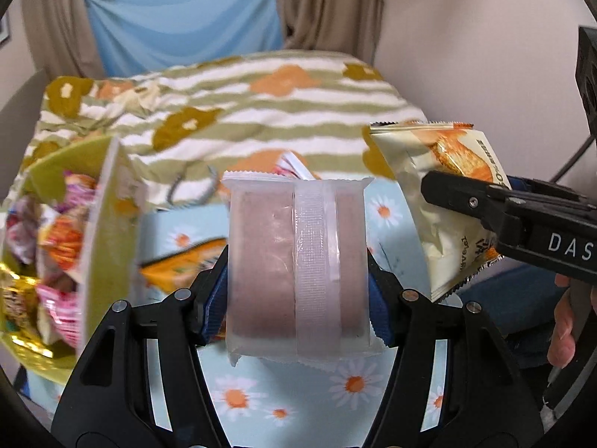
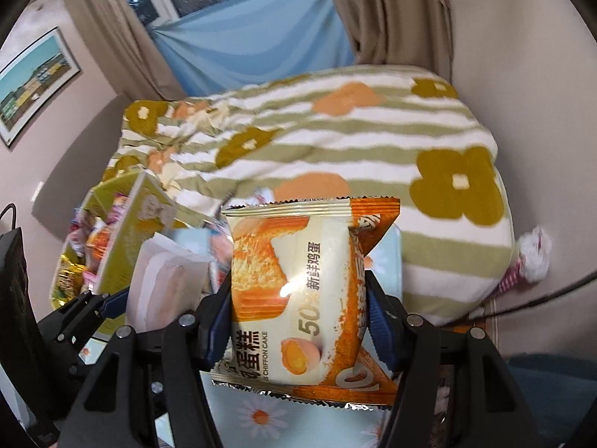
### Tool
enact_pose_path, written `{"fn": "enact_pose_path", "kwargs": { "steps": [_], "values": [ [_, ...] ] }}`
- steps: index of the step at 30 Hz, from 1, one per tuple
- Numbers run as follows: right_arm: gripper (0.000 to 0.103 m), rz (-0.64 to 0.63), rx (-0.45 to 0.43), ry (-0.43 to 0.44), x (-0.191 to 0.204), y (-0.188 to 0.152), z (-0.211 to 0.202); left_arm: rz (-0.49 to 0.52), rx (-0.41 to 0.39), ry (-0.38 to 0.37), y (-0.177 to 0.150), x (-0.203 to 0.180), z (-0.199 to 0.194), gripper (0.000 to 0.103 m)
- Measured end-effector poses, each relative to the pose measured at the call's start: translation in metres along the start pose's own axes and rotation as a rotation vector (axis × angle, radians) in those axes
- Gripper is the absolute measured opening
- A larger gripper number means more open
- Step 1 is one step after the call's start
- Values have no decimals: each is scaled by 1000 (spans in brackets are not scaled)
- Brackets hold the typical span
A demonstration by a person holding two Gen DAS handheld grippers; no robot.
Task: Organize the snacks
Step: 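Drop the pink cake into the box with the left tool while the right tool drops the chiffon-cake pack in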
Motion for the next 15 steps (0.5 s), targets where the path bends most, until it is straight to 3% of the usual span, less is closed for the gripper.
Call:
{"fn": "enact_pose_path", "kwargs": {
  "steps": [7, 15],
  "values": [
    [58, -57, -63, 65, 81, 35, -7, -46, -75, 64, 31, 87, -45, 61],
    [58, -105, -70, 158, 192, 61, 24, -96, -91, 145, 46, 203, -67, 61]
  ]
}}
Point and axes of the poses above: each gripper's, at about its wrist camera, not at the fingertips, and z roughly the way its jaws point, x to its left, y to its top, the point moved 10 cm from there along z, roughly the way its jaws point, and after that the axes turned 5 degrees about -z, right-handed, at the moved point
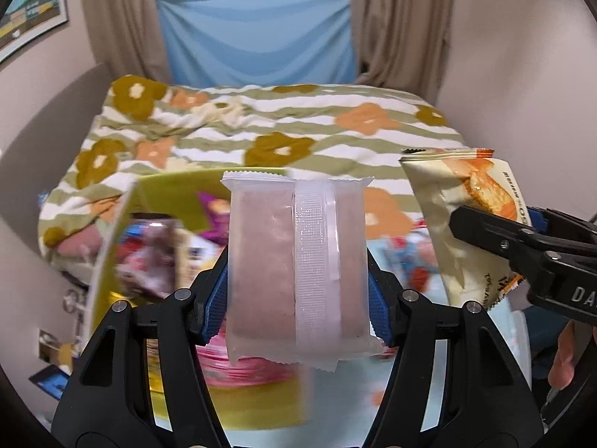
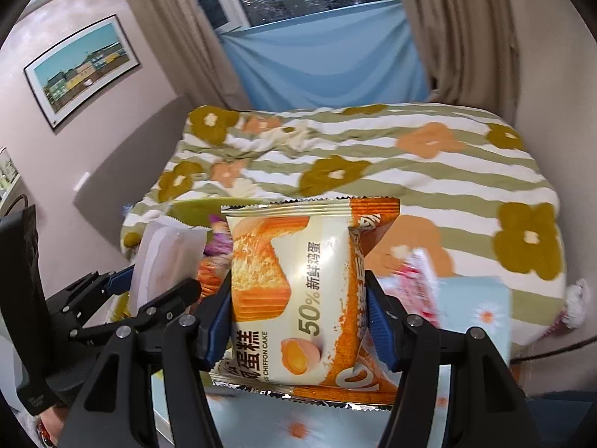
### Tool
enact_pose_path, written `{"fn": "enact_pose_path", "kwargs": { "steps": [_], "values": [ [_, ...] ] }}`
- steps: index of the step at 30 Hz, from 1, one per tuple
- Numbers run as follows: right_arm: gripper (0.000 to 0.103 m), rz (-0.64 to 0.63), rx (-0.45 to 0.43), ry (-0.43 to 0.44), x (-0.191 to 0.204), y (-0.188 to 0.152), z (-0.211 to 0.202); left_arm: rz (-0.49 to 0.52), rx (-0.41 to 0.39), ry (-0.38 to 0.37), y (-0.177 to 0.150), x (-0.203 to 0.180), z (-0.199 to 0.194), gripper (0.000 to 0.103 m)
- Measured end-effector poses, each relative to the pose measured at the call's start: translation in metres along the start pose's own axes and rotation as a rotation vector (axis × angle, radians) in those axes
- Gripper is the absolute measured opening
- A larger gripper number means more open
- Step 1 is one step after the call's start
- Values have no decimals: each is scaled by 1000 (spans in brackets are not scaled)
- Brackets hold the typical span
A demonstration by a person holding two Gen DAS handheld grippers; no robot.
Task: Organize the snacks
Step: 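Drop the pink cake into the box with the left tool while the right tool drops the chiffon-cake pack in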
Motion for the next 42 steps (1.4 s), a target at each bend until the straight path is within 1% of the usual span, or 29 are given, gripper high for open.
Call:
{"fn": "enact_pose_path", "kwargs": {
  "steps": [3, 7, 11, 14, 15, 16, 17, 18, 19, 22, 26, 32, 35, 37, 38, 40, 41, 42],
  "values": [
    [58, -7, 10, 21, 28, 6, 19, -12, 24, 24, -2, 42, 11, 61],
    [58, -11, 26, 19, 59, 8, 44, -13, 84, 21, -19, 83, 31, 61],
    [58, 8, 40, 2, 72, 3, 57, 3, 137, -19, -40, 93, 45, 61],
    [58, 28, 50, -24, 74, -3, 63, 18, 164, -80, -55, 87, 47, 62],
    [58, 36, 53, -32, 74, -6, 64, 38, 159, -87, -57, 86, 46, 74],
    [58, 43, 55, -42, 74, -8, 65, 53, 150, -73, -57, 86, 44, 99],
    [58, 49, 57, -50, 74, -10, 65, 67, 131, -56, -56, 88, 41, 103],
    [58, 51, 57, -55, 74, -11, 65, 72, 109, -59, -55, 91, 37, 103],
    [58, 50, 60, -63, 75, -13, 66, 69, 106, -66, -55, 95, 35, 103],
    [58, 39, 72, -70, 81, -17, 65, 37, 116, -69, -57, 110, 31, 103],
    [58, 11, 96, -58, 94, -17, 71, -9, 110, -64, -56, 134, 23, 103],
    [58, -23, 128, -16, 125, -9, 99, -49, 98, -26, -49, 167, 20, 103],
    [60, -37, 147, 3, 138, -6, 118, -50, 100, -3, -50, 177, 22, 103],
    [60, -29, 142, 11, 141, -5, 126, -47, 103, 11, -53, 181, 23, 103],
    [62, -21, 136, 20, 143, -4, 130, -47, 107, 18, -54, 184, 24, 103],
    [78, -4, 114, 36, 144, -3, 132, -50, 109, 21, -56, 188, 25, 103],
    [97, 1, 99, 38, 143, -3, 131, -50, 111, 25, -58, 189, 25, 103],
    [103, 1, 88, 34, 142, -2, 129, -51, 114, 28, -60, 190, 26, 103]
  ]
}}
Point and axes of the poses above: each gripper's, at about its wrist camera, not at the fingertips, and z roughly the way its jaws point, x to its left, y to its top, the point moved 10 cm from there along z, roughly the way its jaws point, and after that the axes turned 5 degrees about -z, right-handed, at the moved point
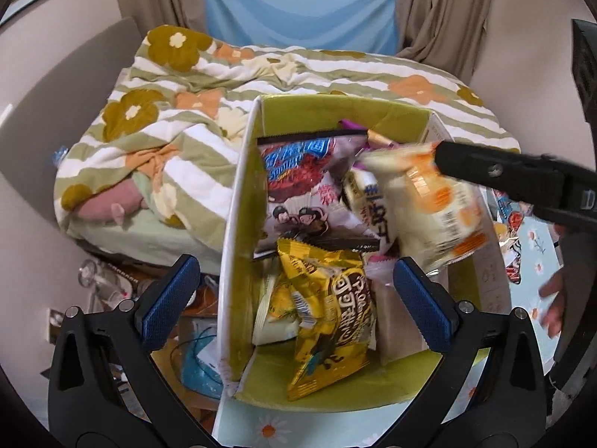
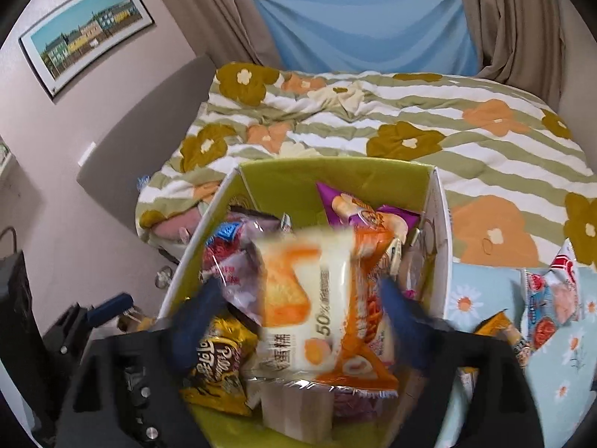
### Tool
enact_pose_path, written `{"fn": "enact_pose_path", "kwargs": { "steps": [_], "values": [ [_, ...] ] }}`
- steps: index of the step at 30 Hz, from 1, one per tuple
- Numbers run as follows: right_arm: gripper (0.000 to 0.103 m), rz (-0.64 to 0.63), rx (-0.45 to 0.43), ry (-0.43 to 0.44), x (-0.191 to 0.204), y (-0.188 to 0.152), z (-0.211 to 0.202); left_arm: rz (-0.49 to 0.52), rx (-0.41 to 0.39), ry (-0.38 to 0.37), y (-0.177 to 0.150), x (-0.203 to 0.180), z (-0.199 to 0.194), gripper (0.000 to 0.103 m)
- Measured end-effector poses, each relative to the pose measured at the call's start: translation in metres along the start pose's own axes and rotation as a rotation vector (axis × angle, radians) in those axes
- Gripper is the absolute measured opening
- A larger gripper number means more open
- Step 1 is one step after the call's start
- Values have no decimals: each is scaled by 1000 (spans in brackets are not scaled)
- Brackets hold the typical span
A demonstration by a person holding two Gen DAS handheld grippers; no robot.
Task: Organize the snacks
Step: 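Drop the pink cake into the box with the left tool while the right tool drops the chiffon-cake pack in, then move both tools back toward the last two bags on the table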
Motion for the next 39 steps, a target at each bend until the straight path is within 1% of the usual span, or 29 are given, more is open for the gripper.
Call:
{"fn": "enact_pose_path", "kwargs": {
  "steps": [2, 6, 11, 16, 21, 24, 29, 33, 39],
  "values": [
    [103, -3, -28, -18, -4, -2, -6, -2, 5, 7, -4, 2, 1, 103],
    [103, 2, -43, -34, -7, -6, -15, -5, 7, -2, -7, 0, 0, 103],
    [103, 12, -59, -38, -9, -9, -35, 5, -36, -11, 3, -8, -18, 103],
    [103, 6, -86, -50, -13, -8, -65, 11, -86, -24, 16, -20, -37, 103],
    [103, -6, -134, -108, -31, -5, -102, 32, -116, -55, 29, -47, -51, 103],
    [103, 0, -157, -132, -50, -4, -124, 55, -132, -65, 33, -68, -57, 103],
    [103, 4, -176, -183, -96, -6, -155, 77, -150, -79, 38, -115, -63, 103],
    [103, -14, -163, -211, -136, -10, -168, 68, -138, -85, 36, -157, -58, 103],
    [103, -4, -118, -171, -199, -16, -176, 49, -92, -74, 22, -223, -39, 103]
  ]
}}
Point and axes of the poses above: each gripper's, at about its wrist camera, not at the fingertips, and z roughly the way its jaws point, x to its left, y to its top, the point moved 10 cm from there along z, roughly the way its jaws point, and after that the axes turned 5 degrees about -z, right-handed, at the moved point
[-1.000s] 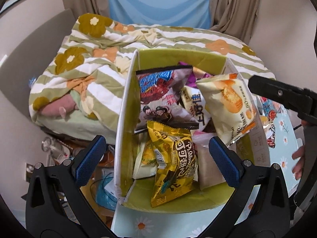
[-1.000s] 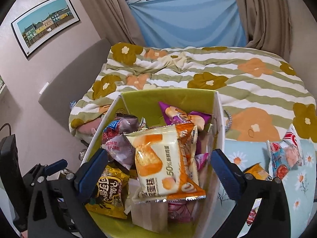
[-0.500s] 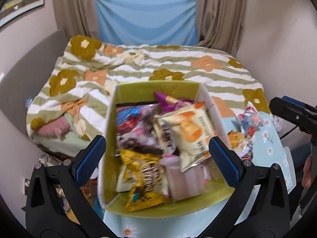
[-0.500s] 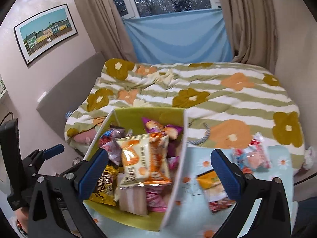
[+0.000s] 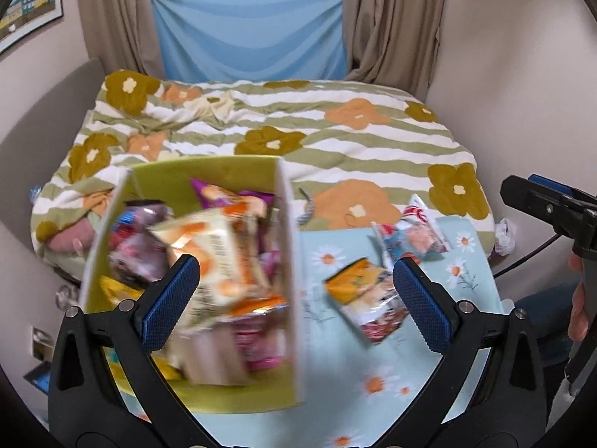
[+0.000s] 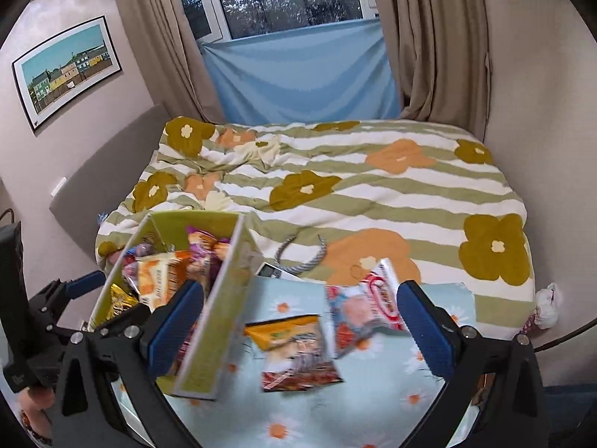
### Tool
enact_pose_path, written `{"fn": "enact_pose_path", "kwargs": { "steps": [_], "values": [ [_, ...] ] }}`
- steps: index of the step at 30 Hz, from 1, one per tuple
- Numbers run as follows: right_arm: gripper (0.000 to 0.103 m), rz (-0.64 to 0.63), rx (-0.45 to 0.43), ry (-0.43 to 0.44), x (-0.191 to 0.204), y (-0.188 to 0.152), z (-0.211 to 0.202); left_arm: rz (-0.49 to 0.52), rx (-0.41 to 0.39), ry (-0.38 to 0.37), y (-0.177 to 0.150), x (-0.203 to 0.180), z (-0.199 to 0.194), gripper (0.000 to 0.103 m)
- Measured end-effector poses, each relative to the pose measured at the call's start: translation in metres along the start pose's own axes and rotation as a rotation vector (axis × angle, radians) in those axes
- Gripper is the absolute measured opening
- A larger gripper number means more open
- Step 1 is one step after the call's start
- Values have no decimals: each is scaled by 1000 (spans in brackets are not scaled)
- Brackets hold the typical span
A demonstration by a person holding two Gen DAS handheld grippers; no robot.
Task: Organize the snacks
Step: 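Move both tools back toward the last two bags on the table, then grasp the orange-topped TATE bag with the left tool while the right tool grasps the Oishi shrimp-flake bag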
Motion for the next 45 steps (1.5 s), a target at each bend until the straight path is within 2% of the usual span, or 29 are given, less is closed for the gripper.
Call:
{"fn": "enact_pose_path", "kwargs": {
  "steps": [7, 14, 19, 28, 31, 32, 33, 35, 44, 45],
  "values": [
    [103, -16, 65, 62, -57, -10, 24, -65, 48, 50, -23, -56, 33, 103],
    [103, -12, 151, 130, -93, -35, 67, -144, 131, 101, -61, -80, 87, 103],
    [103, 9, 203, 183, -103, -54, 103, -186, 179, 123, -84, -81, 123, 103],
    [103, 1, 281, 252, -95, -77, 151, -223, 236, 191, -102, -69, 169, 103],
    [103, -6, 299, 264, -91, -81, 163, -241, 265, 167, -108, -67, 182, 103],
    [103, -8, 304, 266, -90, -82, 166, -241, 271, 163, -109, -67, 184, 102],
    [103, -8, 310, 271, -90, -84, 170, -240, 277, 152, -110, -68, 188, 94],
    [103, -6, 317, 279, -89, -86, 175, -231, 291, 151, -113, -67, 193, 86],
    [103, -1, 352, 318, -82, -94, 195, -182, 287, 149, -111, -70, 191, 72],
    [103, -1, 355, 323, -81, -95, 197, -183, 288, 144, -111, -71, 190, 63]
  ]
}}
Point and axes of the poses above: each gripper's, at about its wrist camera, not at the fingertips, and z roughly the way its jaws point, x to its left, y to its top, the point moved 10 cm from there along z, roughly the way its jaws point, and after that the axes turned 5 degrees about -z, right-handed, at the moved point
